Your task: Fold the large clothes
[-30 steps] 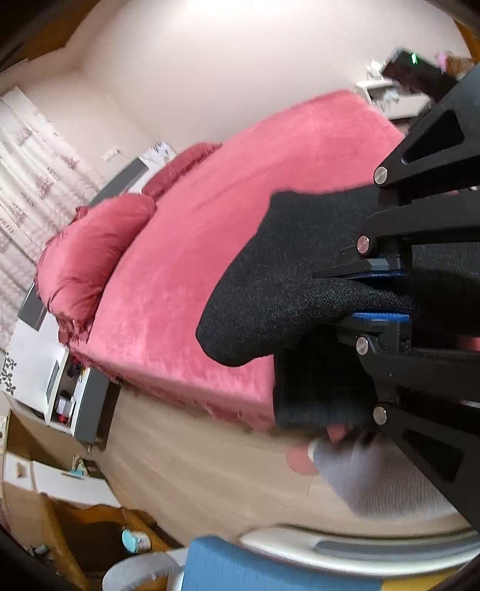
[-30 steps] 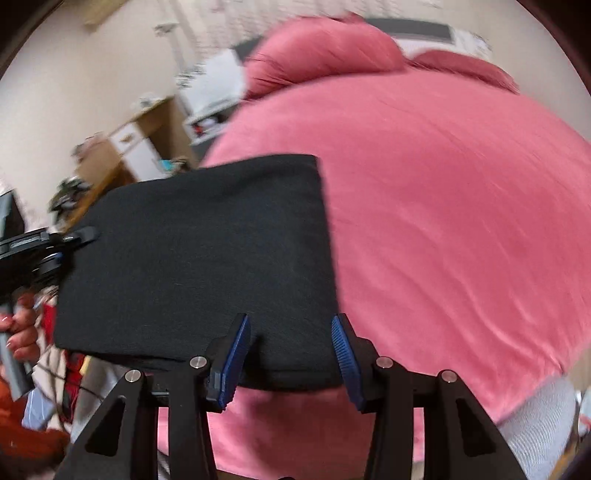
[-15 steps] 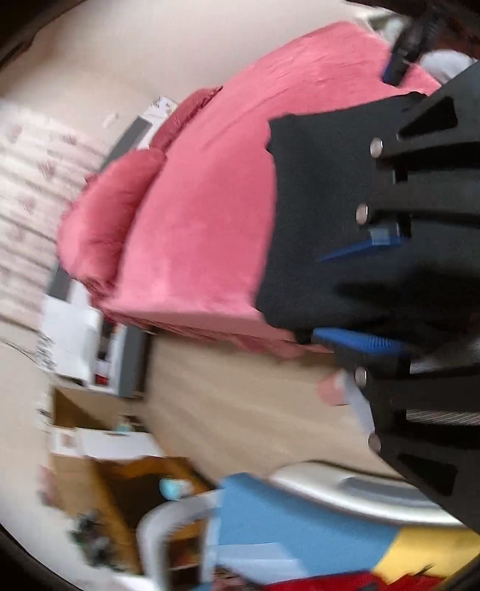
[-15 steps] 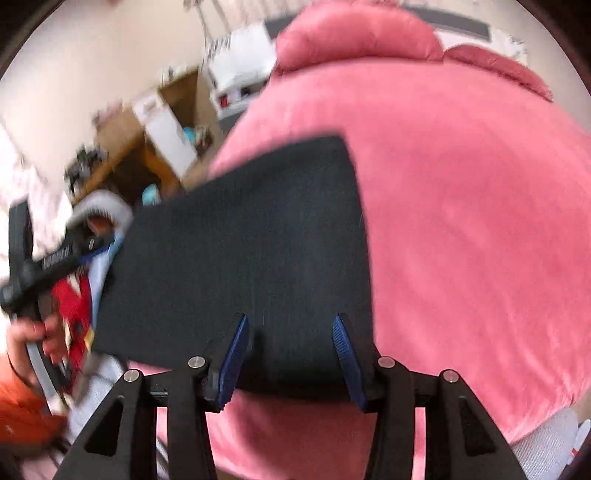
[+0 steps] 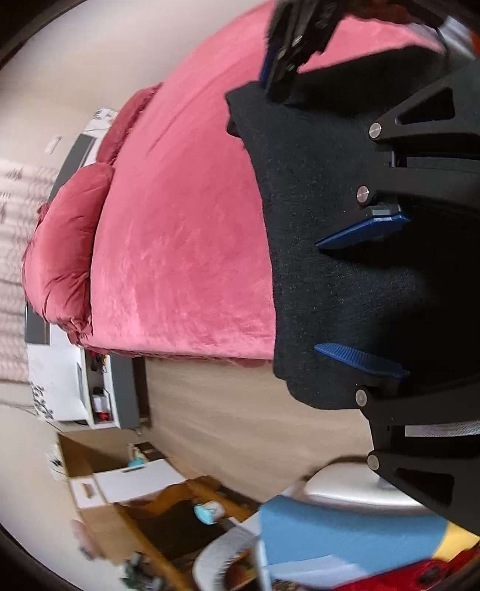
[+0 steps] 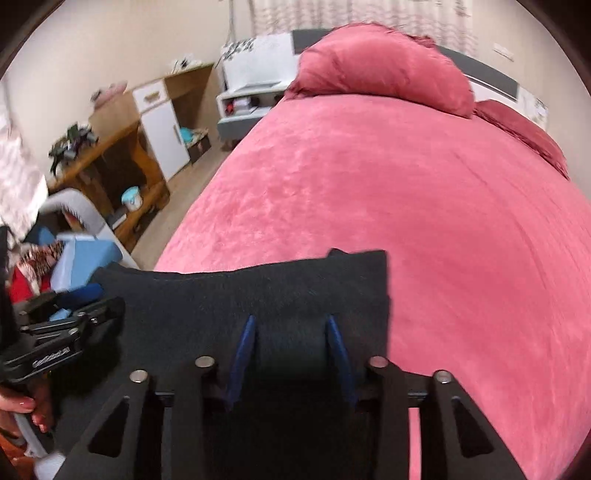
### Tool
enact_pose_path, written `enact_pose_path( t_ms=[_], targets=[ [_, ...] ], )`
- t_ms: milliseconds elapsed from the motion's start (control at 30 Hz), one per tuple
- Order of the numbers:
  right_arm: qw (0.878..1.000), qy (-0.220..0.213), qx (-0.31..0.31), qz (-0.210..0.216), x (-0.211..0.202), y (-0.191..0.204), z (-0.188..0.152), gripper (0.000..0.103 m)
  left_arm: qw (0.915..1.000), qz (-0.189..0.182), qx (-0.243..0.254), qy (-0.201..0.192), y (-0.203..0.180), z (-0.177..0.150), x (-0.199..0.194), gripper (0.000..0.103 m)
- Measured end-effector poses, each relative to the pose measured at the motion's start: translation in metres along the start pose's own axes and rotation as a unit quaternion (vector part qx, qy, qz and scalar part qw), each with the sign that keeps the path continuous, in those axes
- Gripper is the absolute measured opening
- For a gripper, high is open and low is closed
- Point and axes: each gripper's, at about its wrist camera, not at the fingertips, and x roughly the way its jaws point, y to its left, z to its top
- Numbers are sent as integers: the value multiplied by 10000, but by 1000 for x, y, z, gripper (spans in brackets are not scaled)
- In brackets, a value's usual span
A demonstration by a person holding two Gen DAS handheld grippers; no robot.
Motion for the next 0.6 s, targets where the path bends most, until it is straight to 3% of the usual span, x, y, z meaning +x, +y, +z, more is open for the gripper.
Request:
enact_pose_path(
  t_ms=[167,333,600],
  targets=[
    [9996,253,41,-142,33,-2,16,37,9990,224,352,-176,-5,-9,14,61],
    [9985,2,-228,-505,51,11,25,37,9976,358,507,-312,-11,-13,18,65],
    [9961,-39,-508,-724,81,12,26,37,9987,183,360,-297,-5,-12,21,66]
  ],
)
